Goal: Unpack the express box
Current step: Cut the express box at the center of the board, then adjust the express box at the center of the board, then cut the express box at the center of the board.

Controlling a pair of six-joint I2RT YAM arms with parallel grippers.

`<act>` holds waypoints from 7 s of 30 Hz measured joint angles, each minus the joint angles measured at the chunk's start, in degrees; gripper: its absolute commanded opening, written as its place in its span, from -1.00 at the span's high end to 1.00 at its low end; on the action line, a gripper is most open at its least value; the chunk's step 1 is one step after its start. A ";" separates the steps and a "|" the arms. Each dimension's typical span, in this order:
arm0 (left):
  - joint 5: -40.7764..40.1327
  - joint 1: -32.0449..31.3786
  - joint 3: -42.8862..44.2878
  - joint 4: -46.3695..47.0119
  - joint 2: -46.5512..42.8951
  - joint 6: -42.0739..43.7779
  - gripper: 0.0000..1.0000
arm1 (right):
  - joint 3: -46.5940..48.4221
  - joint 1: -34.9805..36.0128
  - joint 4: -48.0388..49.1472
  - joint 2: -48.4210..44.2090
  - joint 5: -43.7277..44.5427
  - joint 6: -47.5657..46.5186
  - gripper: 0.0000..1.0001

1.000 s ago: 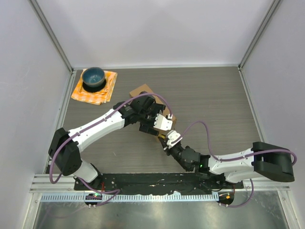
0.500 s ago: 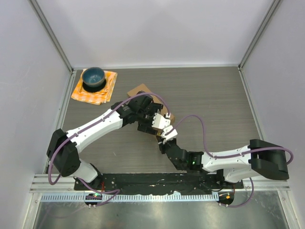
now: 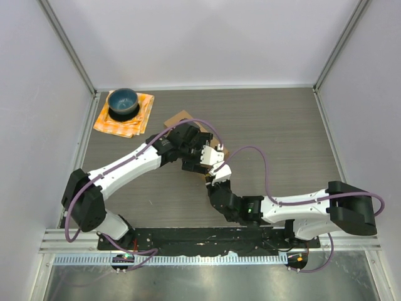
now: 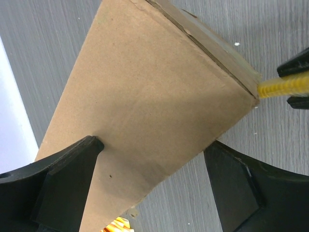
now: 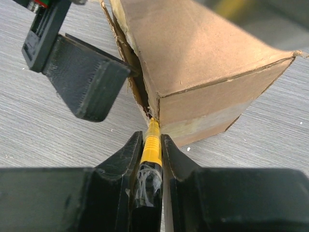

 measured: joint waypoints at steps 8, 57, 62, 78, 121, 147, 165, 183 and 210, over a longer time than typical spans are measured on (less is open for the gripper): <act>-0.37 -0.31 0.37 1.51 1.16 -2.14 -0.84 | 0.87 -0.52 -4.76 -1.31 -2.36 2.27 0.99; -2.25 7.78 35.34 -20.70 6.97 -24.74 -1.00 | 3.39 -1.73 -25.51 -19.71 -19.65 4.28 0.99; -4.48 23.54 26.45 -13.81 2.84 -27.56 -1.00 | 5.99 -1.73 -25.99 -20.48 -17.94 3.06 0.99; -8.04 31.61 11.02 15.06 15.65 -29.31 -1.00 | 6.21 -7.82 -26.49 -18.62 -14.45 7.28 0.99; 26.93 34.47 0.26 -11.37 17.14 -60.92 -1.00 | 31.45 -27.61 -20.41 1.73 -25.94 -13.70 0.99; 21.22 29.79 8.46 -12.07 20.28 -59.58 0.99 | 27.47 -27.61 -17.68 1.29 -27.36 -12.22 0.99; -8.09 13.38 27.67 -26.58 2.71 -16.48 1.00 | 18.18 -27.87 -18.08 -27.08 -28.04 -9.16 0.99; -7.26 9.49 19.74 -32.22 -4.63 11.08 1.00 | 1.33 -5.57 -22.71 -35.95 -46.03 -11.32 0.98; -9.77 -6.58 14.82 -37.24 -4.74 11.61 1.00 | -2.40 18.08 -22.60 -28.96 -4.74 -20.04 0.99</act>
